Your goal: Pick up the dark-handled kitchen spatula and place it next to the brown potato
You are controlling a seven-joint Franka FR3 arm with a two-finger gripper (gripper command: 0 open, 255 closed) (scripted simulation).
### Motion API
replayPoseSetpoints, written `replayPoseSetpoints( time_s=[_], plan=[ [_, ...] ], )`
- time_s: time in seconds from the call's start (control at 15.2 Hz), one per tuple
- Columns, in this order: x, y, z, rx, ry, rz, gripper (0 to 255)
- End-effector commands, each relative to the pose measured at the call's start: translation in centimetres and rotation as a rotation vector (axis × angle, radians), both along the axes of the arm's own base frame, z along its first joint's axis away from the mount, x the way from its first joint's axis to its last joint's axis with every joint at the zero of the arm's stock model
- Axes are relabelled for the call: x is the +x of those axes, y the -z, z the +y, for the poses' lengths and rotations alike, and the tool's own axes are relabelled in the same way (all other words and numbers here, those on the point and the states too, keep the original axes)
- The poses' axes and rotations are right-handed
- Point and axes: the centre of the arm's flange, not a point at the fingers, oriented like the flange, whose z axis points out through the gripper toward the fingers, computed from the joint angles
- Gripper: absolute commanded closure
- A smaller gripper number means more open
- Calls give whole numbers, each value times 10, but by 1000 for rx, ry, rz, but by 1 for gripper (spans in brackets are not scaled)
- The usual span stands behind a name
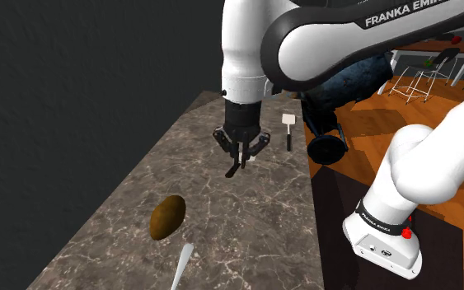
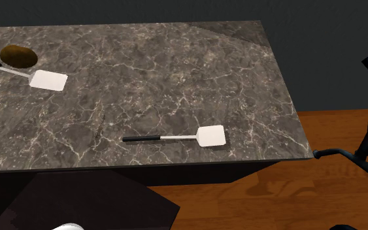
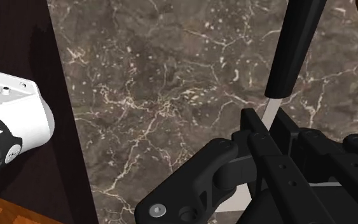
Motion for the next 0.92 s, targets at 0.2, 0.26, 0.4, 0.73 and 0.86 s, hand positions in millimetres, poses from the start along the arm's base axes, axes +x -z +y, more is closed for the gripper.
replayPoseSetpoints(
  time_s=[0.2,0.26,0.4,0.73,0.86],
  plan=[
    [-27,0,63,0,1,0,255],
    [-32,0,75,0,1,0,255],
    [-42,0,99,0,1,0,255],
    [-64,6,150,0,1,0,255],
    [-64,16,150,0,1,0,255]
  ],
)
